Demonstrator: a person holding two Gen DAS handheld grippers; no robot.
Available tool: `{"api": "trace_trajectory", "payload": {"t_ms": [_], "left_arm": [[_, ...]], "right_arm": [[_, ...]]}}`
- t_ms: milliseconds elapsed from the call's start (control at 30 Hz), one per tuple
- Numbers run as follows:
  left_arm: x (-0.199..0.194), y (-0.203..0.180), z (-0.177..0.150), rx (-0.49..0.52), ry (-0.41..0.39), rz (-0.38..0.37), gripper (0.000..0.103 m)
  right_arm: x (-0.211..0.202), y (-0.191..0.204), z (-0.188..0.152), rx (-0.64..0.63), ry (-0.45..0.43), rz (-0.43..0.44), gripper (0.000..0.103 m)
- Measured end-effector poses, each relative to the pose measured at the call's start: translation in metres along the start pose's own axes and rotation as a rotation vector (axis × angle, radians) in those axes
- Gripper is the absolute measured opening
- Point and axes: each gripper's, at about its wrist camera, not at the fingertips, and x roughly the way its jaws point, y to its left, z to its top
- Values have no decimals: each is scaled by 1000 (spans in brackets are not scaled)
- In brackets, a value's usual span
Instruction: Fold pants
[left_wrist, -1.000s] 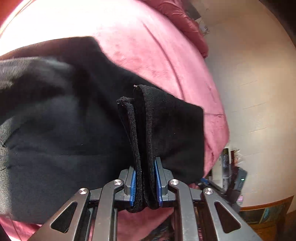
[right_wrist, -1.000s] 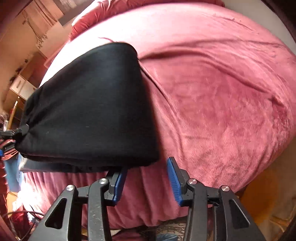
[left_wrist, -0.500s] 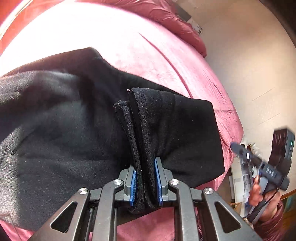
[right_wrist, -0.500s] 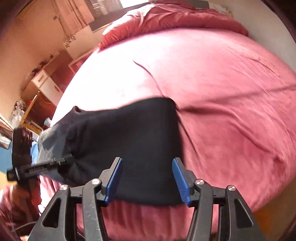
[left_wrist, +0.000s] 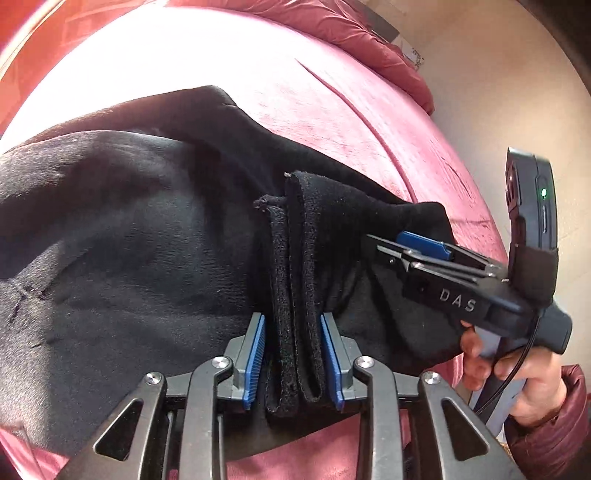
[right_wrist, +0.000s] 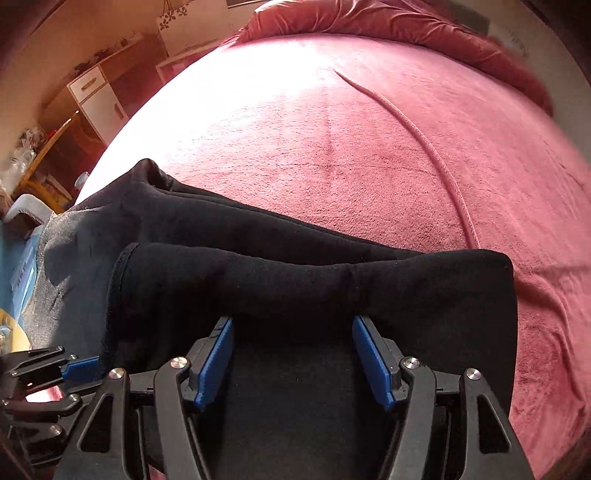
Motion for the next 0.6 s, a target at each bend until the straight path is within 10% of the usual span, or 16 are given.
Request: {"api": "trace_trajectory", "payload": {"t_ms": [333,600], "left_arm": [[-57,59,-25,-228,-55,8,38],[-137,189,-87,-773,-220,-37,39]], "right_arm": [[-36,11,-11,2,-75,-32,72],[-64,28,-45,2,-120,26,73]]}}
